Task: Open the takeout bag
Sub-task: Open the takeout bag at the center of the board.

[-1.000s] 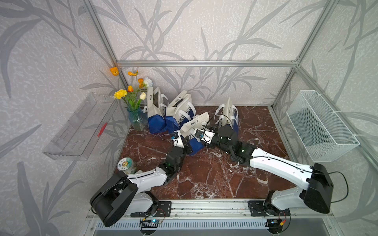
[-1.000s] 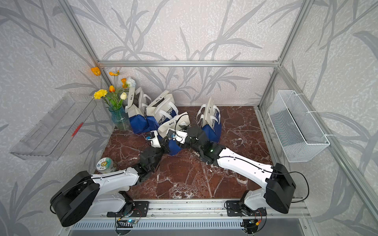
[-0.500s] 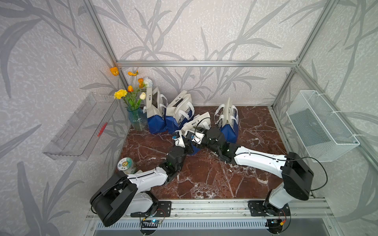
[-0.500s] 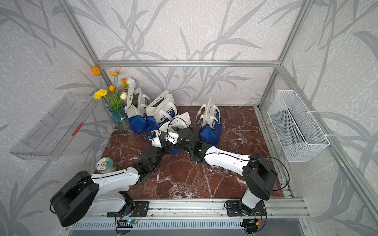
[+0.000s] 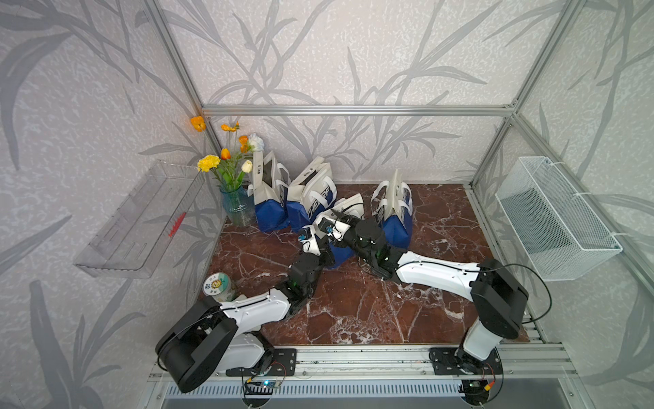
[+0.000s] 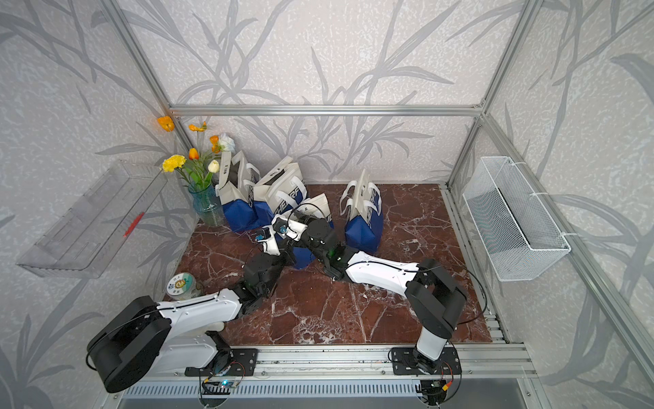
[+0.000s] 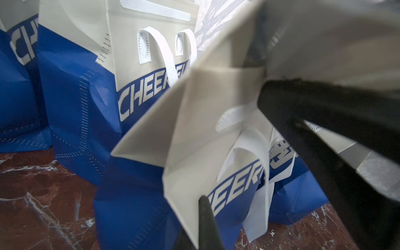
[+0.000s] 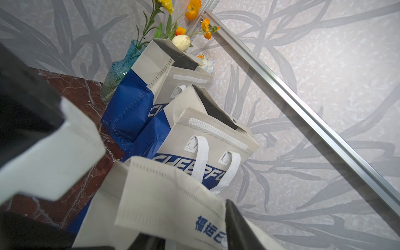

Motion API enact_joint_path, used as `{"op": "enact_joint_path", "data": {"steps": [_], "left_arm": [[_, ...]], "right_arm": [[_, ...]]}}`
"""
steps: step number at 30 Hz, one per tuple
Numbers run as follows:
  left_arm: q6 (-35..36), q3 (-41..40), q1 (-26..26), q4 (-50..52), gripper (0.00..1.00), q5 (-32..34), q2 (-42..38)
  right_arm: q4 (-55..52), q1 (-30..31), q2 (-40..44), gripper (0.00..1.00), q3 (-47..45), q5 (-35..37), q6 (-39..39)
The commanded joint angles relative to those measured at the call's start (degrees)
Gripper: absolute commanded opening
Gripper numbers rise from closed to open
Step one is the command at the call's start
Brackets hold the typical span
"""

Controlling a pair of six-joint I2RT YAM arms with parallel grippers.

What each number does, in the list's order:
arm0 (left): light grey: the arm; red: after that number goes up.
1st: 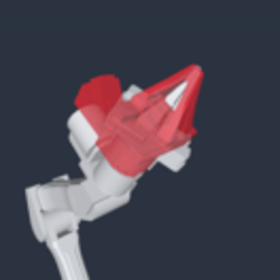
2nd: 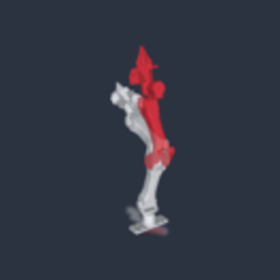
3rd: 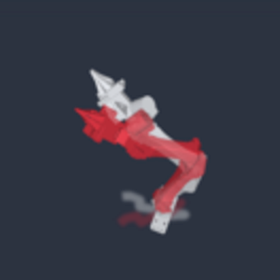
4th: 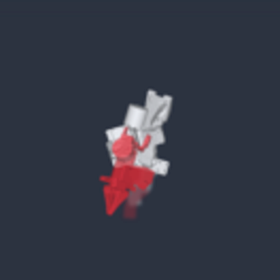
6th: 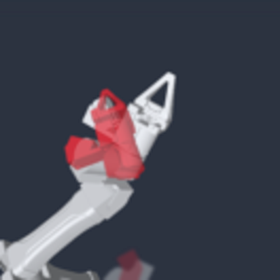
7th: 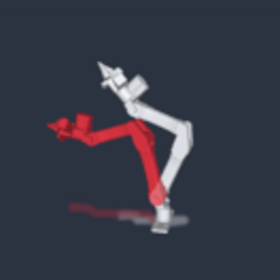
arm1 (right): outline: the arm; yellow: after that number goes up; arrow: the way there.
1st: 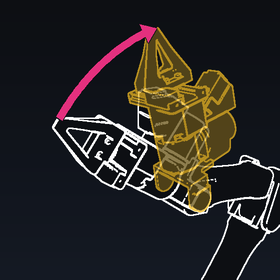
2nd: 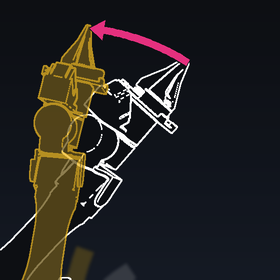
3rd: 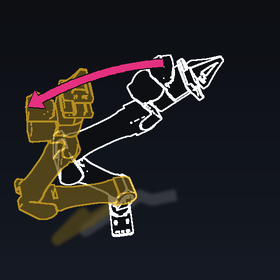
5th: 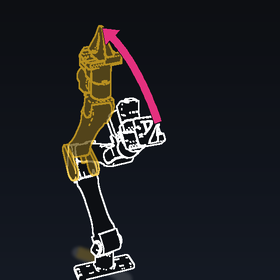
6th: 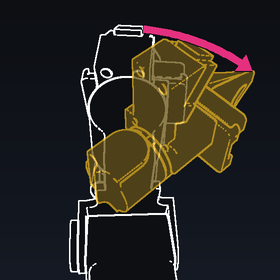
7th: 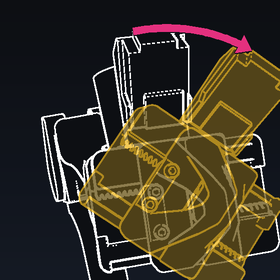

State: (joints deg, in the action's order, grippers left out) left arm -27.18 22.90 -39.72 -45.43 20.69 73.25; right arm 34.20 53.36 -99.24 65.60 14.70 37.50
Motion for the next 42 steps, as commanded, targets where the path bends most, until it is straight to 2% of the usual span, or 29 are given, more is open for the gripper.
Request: {"op": "enact_joint_path", "data": {"steps": [1,10,18,22,29,36,39,42], "left_arm": [[1.1,0.3,-0.4,4.3,0.00,0.0,-0.1],[1.6,0.0,-0.4,5.1,0.00,0.6,-1.4],[1.4,-0.9,-0.4,5.5,0.00,1.4,-1.8],[1.0,-1.0,-0.4,6.7,0.00,2.0,-1.9],[-1.5,-0.4,-0.3,12.8,0.00,3.4,-2.5],[-3.0,-2.2,-0.3,16.2,0.00,3.5,-3.2],[-3.0,-3.4,-0.3,17.4,0.00,3.7,-4.1],[-2.7,-4.4,-0.3,18.5,0.00,3.7,-5.4]], "right_arm": [[4.1,0.2,-2.3,0.36,2.1,2.8,1.9],[9.8,-0.1,-8.4,0.18,6.1,7.3,7.1],[9.9,-1.0,-10.6,0.00,9.5,8.9,10.4],[8.9,-1.2,-9.8,0.00,9.9,9.4,12.6],[0.3,-1.4,-6.6,0.00,10.7,9.4,22.9],[-15.4,-1.4,-2.4,0.00,15.9,8.5,34.0],[-24.6,-1.4,-1.2,0.00,20.0,7.5,34.5],[-35.0,-1.6,-1.3,0.00,26.0,7.3,31.4]]}}
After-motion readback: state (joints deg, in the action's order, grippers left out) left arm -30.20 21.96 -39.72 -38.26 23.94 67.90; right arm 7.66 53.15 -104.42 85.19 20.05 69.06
